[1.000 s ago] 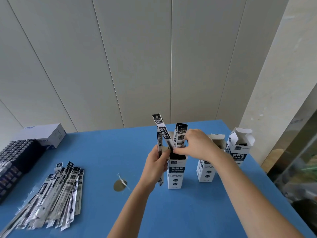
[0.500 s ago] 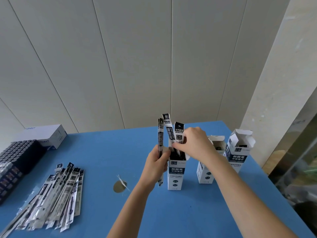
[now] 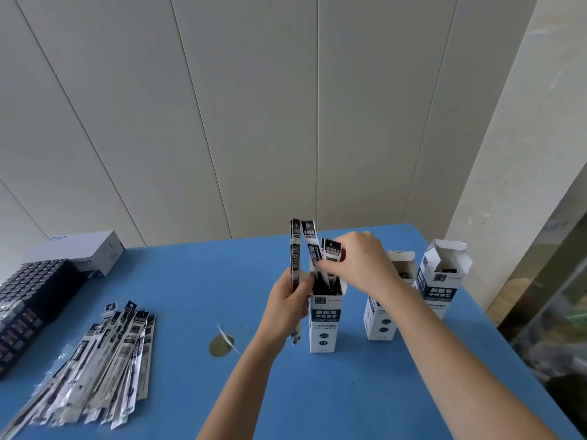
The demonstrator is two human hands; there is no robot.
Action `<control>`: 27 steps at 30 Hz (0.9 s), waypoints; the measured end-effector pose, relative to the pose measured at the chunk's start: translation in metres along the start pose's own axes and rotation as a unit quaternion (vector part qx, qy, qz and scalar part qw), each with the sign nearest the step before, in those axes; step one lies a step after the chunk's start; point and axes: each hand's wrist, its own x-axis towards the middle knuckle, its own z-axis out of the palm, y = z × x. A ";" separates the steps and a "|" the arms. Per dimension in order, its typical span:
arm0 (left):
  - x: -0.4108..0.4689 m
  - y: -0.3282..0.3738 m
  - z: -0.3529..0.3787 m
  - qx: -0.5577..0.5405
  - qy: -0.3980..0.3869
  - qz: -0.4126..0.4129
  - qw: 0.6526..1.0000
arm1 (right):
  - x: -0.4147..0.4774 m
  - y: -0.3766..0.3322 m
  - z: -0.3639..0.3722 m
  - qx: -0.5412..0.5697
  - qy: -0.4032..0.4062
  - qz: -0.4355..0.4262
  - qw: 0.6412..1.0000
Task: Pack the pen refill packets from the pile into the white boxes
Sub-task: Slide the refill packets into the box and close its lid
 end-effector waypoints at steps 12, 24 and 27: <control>0.001 -0.001 -0.001 0.004 -0.002 -0.005 1.000 | 0.002 -0.011 -0.001 -0.108 0.009 -0.020 0.994; 0.001 0.000 -0.002 -0.007 -0.004 -0.009 1.000 | -0.001 -0.003 -0.004 -0.136 -0.040 -0.045 0.989; 0.002 0.000 -0.002 -0.006 -0.004 -0.008 1.000 | -0.001 -0.002 0.001 -0.155 -0.053 -0.049 0.985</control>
